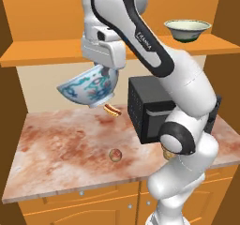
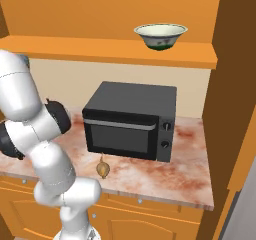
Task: Pick both bowls and place them on the counter. Then place the peach in one bowl and place the onion in the other bowl.
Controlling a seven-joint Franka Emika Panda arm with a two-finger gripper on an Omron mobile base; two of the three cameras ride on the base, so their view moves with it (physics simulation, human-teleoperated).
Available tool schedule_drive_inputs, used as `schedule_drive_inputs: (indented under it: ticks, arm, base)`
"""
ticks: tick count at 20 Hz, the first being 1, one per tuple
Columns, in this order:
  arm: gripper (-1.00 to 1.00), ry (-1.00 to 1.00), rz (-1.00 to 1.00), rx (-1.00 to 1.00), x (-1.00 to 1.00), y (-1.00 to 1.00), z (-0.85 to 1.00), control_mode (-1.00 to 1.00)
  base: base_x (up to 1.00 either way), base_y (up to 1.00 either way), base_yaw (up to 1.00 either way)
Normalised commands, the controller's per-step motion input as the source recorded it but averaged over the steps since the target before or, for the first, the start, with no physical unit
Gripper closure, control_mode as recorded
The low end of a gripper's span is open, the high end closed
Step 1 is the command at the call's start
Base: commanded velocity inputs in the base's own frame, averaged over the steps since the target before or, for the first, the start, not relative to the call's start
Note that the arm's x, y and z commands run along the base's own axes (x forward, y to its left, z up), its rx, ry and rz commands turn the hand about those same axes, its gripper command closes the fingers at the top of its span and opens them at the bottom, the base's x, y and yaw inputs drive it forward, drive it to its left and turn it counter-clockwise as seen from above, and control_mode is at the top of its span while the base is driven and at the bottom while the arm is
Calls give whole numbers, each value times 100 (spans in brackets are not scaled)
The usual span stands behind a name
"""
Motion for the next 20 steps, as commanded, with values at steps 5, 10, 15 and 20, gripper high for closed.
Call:
schedule_drive_inputs:
  ticks: [5, 10, 15, 20]
  arm:
    - [100, -31, -1, 13, -72, -45, -89, -100]
    - [100, -30, -1, 32, 0, -41, -79, -100]
    - [100, -14, 0, 33, 16, -5, -54, -100]
    - [100, -4, 0, 17, 31, 12, -58, -100]
  base:
    - [0, 0, 0]
    - [0, 0, 0]
    - [0, 0, 0]
    - [0, 0, 0]
